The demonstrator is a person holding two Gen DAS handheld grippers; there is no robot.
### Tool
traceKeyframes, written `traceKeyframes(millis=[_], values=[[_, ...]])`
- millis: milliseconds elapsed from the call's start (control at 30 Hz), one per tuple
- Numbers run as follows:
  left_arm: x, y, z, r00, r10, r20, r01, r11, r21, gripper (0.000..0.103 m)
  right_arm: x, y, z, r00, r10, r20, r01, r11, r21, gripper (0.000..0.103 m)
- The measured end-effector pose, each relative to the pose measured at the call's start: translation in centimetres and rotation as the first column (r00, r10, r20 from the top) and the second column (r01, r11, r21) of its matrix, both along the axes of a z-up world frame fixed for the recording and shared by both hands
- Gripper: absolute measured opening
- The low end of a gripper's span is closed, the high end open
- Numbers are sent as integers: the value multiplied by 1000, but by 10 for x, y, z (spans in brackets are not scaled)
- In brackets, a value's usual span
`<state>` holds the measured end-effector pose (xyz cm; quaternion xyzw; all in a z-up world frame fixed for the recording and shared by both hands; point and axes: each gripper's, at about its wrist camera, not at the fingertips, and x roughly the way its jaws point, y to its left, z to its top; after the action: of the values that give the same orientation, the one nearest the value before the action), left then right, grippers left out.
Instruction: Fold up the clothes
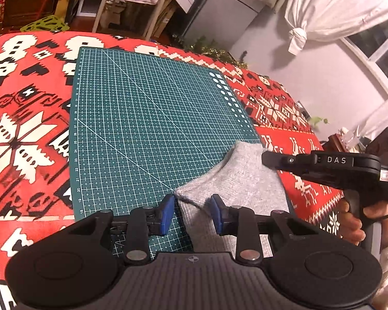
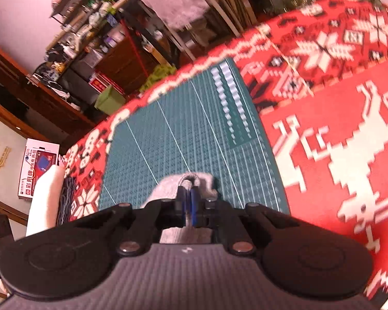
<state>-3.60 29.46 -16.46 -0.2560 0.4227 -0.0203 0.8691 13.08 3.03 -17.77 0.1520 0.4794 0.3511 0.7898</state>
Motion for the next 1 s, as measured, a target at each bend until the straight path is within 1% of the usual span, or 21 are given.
traceKeyframes(millis=[100, 167, 200, 300, 367, 467, 567, 667, 733, 867, 1000], values=[[-3, -1, 4, 1000, 12, 12, -12, 1000, 12, 27, 3, 1, 2, 1000, -10, -7, 10, 1000, 15, 4], [-5, -2, 5, 1000, 21, 10, -21, 1000, 17, 27, 5, 2, -5, 1000, -13, -18, 13, 1000, -17, 6], [-6, -2, 5, 1000, 25, 5, -25, 999, 20, 27, 5, 0, -7, 1000, -16, -22, 16, 1000, -23, 13], [-13, -3, 11, 999, 33, 8, -33, 999, 33, 27, -1, -10, -8, 999, -42, -20, 42, 999, -1, 19], [-22, -4, 16, 999, 35, 16, -36, 998, 45, 27, -9, -19, -1, 999, -54, 5, 54, 998, 14, 26], [-38, -8, 26, 999, 34, 29, -36, 998, 44, 27, -29, -33, 10, 998, -49, 32, 49, 999, 16, 26], [-53, -15, 32, 999, 33, 29, -34, 999, 34, 27, -56, -45, 15, 999, -25, 27, 24, 999, 38, 26], [-65, -25, 31, 999, 30, 12, -30, 999, 22, 27, -86, -56, 13, 1000, -15, 7, 15, 998, 58, 26], [-72, -32, 28, 999, 34, -4, -34, 999, 14, 32, -102, -64, 11, 1000, -14, 2, 13, 998, 69, 26], [-85, -46, 23, 999, 36, -23, -36, 999, -3, 33, -125, -69, 2, 999, -16, -36, 20, 995, 97, 26], [-94, -58, 18, 998, 38, -44, -37, 999, 26, 33, -139, -74, -13, 995, -23, -102, 35, 991, 125, 26]])
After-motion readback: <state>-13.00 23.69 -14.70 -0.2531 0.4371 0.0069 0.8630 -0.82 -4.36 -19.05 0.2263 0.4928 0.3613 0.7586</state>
